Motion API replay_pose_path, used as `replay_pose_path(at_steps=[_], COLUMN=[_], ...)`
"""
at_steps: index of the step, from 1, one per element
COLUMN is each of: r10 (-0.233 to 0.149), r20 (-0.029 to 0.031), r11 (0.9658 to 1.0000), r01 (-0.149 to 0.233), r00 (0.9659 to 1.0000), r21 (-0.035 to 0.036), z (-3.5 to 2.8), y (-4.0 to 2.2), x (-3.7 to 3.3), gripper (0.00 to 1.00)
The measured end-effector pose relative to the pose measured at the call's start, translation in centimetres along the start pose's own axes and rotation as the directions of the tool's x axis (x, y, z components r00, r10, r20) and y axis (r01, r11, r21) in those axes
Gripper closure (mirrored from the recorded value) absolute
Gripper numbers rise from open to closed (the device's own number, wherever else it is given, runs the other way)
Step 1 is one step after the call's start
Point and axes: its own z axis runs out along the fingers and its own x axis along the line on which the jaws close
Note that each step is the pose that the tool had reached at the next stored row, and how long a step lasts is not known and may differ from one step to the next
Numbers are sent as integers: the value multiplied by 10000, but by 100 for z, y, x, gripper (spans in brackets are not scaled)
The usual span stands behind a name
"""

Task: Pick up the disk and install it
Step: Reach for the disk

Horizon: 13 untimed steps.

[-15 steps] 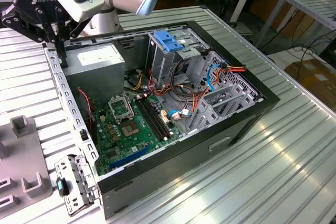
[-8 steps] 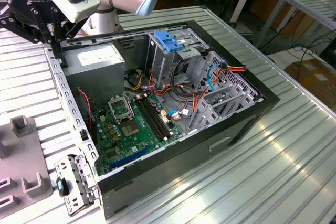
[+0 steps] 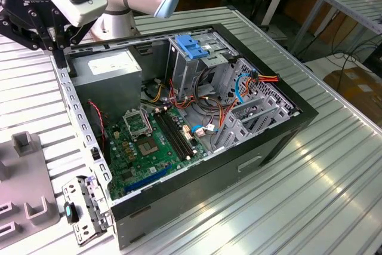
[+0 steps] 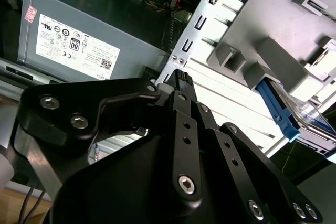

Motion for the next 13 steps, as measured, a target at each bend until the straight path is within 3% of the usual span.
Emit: replay_pose_path(at_steps=[13], r10=[1], r20=[0], r11=[10000], r01=[-1], r00=[10000], r21=[0], z=[-3], y=[-8], x=[101], gripper=[89])
